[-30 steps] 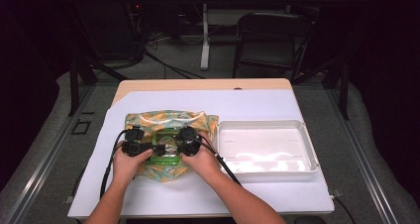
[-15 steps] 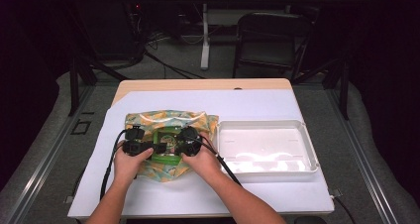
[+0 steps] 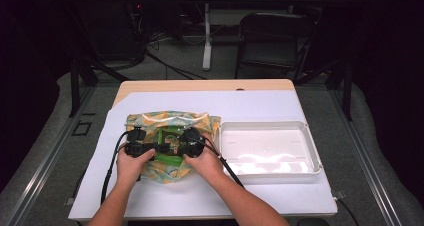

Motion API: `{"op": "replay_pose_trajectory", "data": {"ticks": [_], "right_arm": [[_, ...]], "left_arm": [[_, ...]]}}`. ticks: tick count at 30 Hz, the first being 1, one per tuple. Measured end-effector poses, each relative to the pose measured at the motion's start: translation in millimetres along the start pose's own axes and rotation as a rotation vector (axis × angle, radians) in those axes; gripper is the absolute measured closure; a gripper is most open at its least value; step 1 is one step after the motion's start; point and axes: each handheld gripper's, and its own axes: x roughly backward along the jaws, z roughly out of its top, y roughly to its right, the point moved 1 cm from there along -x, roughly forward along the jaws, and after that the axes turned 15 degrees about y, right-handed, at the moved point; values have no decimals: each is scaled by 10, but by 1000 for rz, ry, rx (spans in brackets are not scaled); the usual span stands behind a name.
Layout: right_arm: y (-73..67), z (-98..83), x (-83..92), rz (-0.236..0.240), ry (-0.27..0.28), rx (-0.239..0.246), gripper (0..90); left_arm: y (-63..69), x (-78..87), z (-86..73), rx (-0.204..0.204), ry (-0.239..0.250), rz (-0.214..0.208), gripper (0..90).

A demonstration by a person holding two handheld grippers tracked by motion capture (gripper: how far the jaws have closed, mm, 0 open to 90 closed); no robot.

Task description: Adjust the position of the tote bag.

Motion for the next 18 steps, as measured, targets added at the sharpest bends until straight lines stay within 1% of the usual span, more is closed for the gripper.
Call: {"op": "replay_pose_trajectory", "data": {"ticks": [6, 8, 9, 10, 12, 13, 14, 16, 17, 18], "right_arm": [[3, -1, 3, -1, 1, 1, 797], [12, 0, 10, -1, 4, 8, 782], [13, 5, 13, 4, 10, 1, 772], [19, 15, 30, 8, 2, 1, 763], [20, 34, 59, 11, 10, -1, 742], [18, 45, 78, 18, 19, -10, 733], [25, 62, 104, 27, 16, -3, 725], [23, 84, 145, 29, 47, -6, 712], [26, 102, 176, 35, 47, -4, 709], [26, 112, 197, 32, 64, 0, 706]], "left_arm": [[12, 13, 2, 14, 13, -3, 634], [19, 15, 1, 17, 17, -1, 642], [20, 15, 1, 20, 16, 2, 645], [19, 15, 0, 25, 17, 3, 648], [13, 18, -1, 30, 13, 4, 651], [10, 17, -1, 29, 18, 4, 652], [11, 17, -1, 30, 19, 3, 653], [12, 20, 0, 23, 17, 2, 654], [15, 22, -1, 21, 18, 2, 654], [16, 22, 0, 19, 20, 2, 654]]}}
